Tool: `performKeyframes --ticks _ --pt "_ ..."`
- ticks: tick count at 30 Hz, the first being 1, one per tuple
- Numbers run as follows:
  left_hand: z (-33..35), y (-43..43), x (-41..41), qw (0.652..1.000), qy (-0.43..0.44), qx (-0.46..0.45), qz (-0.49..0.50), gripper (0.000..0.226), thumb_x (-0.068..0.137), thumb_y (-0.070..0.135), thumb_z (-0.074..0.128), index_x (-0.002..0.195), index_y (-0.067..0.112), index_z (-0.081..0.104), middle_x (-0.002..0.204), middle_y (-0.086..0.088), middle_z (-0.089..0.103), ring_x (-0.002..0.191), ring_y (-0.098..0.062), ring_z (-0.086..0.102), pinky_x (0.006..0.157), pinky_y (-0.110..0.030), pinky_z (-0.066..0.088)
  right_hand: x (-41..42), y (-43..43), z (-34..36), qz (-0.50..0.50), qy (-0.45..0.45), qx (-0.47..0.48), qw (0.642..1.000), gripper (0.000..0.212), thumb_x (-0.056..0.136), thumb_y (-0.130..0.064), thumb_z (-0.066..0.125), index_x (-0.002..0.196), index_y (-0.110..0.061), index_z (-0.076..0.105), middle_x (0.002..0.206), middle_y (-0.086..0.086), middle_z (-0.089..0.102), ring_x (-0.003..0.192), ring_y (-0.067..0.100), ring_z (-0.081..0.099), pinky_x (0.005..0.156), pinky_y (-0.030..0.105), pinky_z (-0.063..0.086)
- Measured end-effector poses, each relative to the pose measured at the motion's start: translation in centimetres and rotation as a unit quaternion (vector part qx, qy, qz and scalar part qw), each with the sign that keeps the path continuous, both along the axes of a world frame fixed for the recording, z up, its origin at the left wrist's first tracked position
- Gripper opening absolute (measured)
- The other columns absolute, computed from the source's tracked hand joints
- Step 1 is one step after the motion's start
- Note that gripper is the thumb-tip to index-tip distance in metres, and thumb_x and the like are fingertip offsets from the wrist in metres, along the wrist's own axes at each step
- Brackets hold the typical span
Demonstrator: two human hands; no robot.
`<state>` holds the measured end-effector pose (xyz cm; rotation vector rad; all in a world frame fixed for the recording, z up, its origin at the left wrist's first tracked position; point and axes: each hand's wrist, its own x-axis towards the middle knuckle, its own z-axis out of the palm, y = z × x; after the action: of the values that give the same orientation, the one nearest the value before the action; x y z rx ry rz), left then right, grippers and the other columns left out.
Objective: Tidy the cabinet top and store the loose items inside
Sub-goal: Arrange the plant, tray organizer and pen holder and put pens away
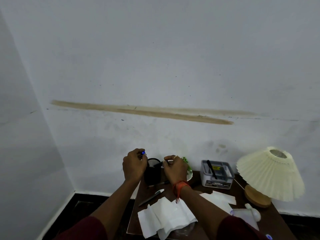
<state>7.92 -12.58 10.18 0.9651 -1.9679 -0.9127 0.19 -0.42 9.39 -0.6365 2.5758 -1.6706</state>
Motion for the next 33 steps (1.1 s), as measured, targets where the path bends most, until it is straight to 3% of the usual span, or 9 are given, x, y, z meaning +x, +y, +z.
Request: performKeyframes --ticks 5,9,11,13,16,19,23,28,33 --pt "-2.1 -0.4 -0.3 1.0 -0.007 -0.001 -0.006 0.023 0.083 0.021 0.067 0.105 0.02 0.073 0.096 0.0 0.076 0.091 -0.016 0.071 0.084 -0.027 0.052 -0.6 -0.7 -1.6 0.017 -0.003 0.016 1.0 0.015 0.084 -0.018 0.066 0.097 -0.016 0.072 0.089 0.002 0.074 0.075 0.008 0.066 0.064 -0.004 0.035" --pt "-3.2 -0.6 -0.8 1.0 -0.006 0.008 -0.017 0.023 0.083 0.018 0.067 0.106 0.018 0.073 0.098 0.0 0.076 0.092 -0.014 0.071 0.084 -0.023 0.05 -1.0 -0.9 -2.5 0.035 -0.004 0.015 0.999 0.018 0.083 -0.017 0.066 0.1 -0.015 0.073 0.091 0.002 0.075 0.083 0.012 0.071 0.085 0.02 0.052" --pt "-3.6 -0.8 -1.1 1.0 -0.005 0.011 -0.028 0.024 0.082 0.016 0.067 0.105 0.017 0.073 0.1 0.0 0.075 0.092 -0.014 0.071 0.086 -0.024 0.052 -1.1 -0.7 -2.7 0.048 -0.014 0.005 0.999 0.017 0.083 -0.017 0.066 0.099 -0.015 0.073 0.086 0.002 0.074 0.081 0.011 0.07 0.085 0.027 0.055" --pt "-3.8 -0.7 -1.3 0.999 -0.002 0.012 -0.035 0.025 0.082 0.015 0.067 0.106 0.017 0.072 0.102 0.001 0.075 0.093 -0.014 0.071 0.088 -0.025 0.052 -1.2 -0.4 -3.0 0.058 -0.028 -0.005 0.998 0.017 0.084 -0.016 0.066 0.099 -0.015 0.072 0.079 -0.002 0.071 0.077 0.007 0.068 0.081 0.021 0.056" --pt "-4.1 -0.6 -1.6 0.999 -0.003 0.011 -0.033 0.025 0.081 0.015 0.067 0.104 0.019 0.073 0.099 0.003 0.075 0.092 -0.013 0.071 0.089 -0.027 0.054 -1.6 0.2 -3.4 0.056 -0.029 -0.004 0.998 0.018 0.085 -0.013 0.064 0.101 -0.016 0.071 0.078 -0.002 0.069 0.073 0.005 0.064 0.068 0.0 0.045" --pt "-4.3 -0.3 -2.0 0.999 -0.005 0.014 -0.034 0.024 0.081 0.015 0.067 0.103 0.02 0.073 0.099 0.003 0.076 0.092 -0.013 0.071 0.09 -0.028 0.055 -2.0 0.9 -3.6 0.056 -0.035 -0.005 0.998 0.022 0.085 -0.012 0.063 0.105 -0.015 0.07 0.088 0.004 0.073 0.078 0.006 0.064 0.073 0.008 0.05" --pt "-4.2 1.0 -2.9 0.999 0.0 0.021 -0.043 0.023 0.081 0.015 0.067 0.102 0.02 0.074 0.098 0.001 0.076 0.093 -0.016 0.07 0.087 -0.023 0.05 -3.3 2.2 -3.8 0.042 -0.039 -0.015 0.998 0.022 0.085 -0.011 0.064 0.106 -0.011 0.071 0.095 0.005 0.073 0.084 0.009 0.067 0.076 0.008 0.051" --pt "-4.1 3.7 -5.3 0.996 0.02 0.031 -0.084 0.023 0.083 0.017 0.065 0.103 0.018 0.075 0.097 0.003 0.076 0.092 -0.01 0.07 0.083 -0.017 0.047 -6.1 5.4 -3.8 0.012 -0.025 0.0 1.0 0.02 0.087 -0.011 0.063 0.104 -0.007 0.071 0.095 0.008 0.073 0.085 0.013 0.067 0.063 -0.005 0.042" --pt "-4.7 7.2 -9.3 0.987 0.04 0.057 -0.148 0.018 0.084 0.018 0.065 0.1 0.018 0.074 0.094 0.003 0.076 0.088 -0.007 0.07 0.084 -0.029 0.058 -9.6 9.4 -4.2 -0.058 -0.012 0.023 0.998 0.02 0.083 -0.013 0.067 0.102 -0.01 0.073 0.093 0.007 0.075 0.082 0.012 0.069 0.067 -0.002 0.039"
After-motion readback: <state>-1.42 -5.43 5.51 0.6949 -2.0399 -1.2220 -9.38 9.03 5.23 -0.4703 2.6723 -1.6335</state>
